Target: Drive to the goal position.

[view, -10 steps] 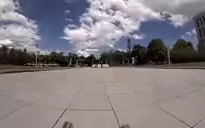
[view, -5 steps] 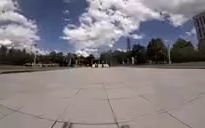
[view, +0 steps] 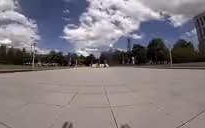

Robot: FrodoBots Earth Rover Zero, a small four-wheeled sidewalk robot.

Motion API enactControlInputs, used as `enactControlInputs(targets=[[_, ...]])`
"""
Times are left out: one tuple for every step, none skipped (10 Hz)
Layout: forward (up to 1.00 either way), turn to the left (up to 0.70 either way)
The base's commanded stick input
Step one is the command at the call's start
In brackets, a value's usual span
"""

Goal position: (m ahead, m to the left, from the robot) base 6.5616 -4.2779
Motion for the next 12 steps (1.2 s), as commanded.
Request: enactControlInputs(targets=[[0.7,0.0],[0.7,0.0],[0.7,0.0],[0.7,0.0],[0.7,0.0],[0.7,0.0],[0.7,0.0],[0.7,0.0],[0.7,0.0],[0.7,0.0],[0.7,0.0],[0.7,0.0]])
